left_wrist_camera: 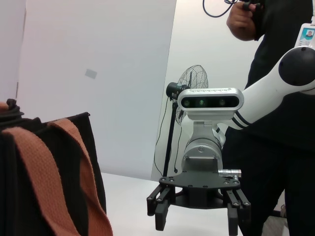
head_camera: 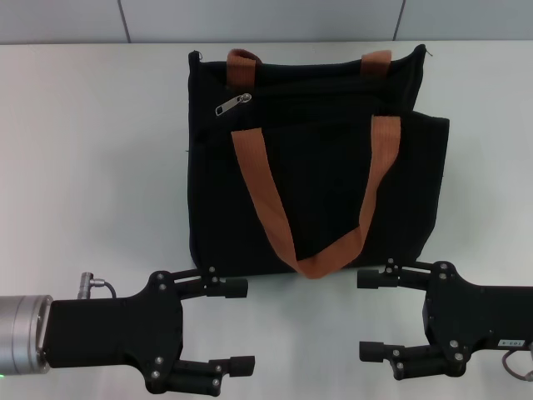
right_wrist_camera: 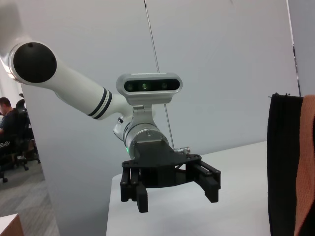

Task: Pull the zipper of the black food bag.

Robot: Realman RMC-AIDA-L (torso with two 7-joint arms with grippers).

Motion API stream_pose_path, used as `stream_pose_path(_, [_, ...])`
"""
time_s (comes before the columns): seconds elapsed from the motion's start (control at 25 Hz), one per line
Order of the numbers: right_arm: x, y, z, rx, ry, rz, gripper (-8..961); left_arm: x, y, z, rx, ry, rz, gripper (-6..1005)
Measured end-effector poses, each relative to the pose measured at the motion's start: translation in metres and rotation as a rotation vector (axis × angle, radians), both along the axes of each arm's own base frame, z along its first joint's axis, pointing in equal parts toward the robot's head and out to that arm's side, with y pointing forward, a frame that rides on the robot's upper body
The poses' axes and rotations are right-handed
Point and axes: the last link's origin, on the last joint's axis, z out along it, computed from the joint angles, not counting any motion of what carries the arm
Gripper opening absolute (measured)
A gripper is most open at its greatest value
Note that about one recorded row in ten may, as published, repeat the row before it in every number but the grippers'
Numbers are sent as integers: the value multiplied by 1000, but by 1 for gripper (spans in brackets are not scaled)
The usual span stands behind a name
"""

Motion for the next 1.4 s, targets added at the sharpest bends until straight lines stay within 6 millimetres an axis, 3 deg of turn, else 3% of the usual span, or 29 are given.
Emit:
stream_pose_path(0.6, [0, 2, -1, 5, -6, -1, 802, 1, 0, 0, 7, -4, -5, 830])
stream_pose_path(0.88, [-1, 3, -1, 7, -3, -1, 794, 10, 5, 7, 59, -82, -15, 832])
stream_pose_path(0.96, [-1, 3, 0, 9, -1, -4, 791, 16, 11, 19, 163, -179, -20, 832])
stream_pose_path(1.2, [-1, 4, 1, 18, 4, -12, 784, 17, 13, 24, 199, -211, -13, 831])
stream_pose_path(1.24, [0, 4, 1, 23, 6, -16, 783, 17, 24, 40, 336, -306, 53, 831])
stream_pose_path(1.4, [1, 4, 2, 33, 11, -26, 778, 3, 46, 58, 482, -317, 207, 831])
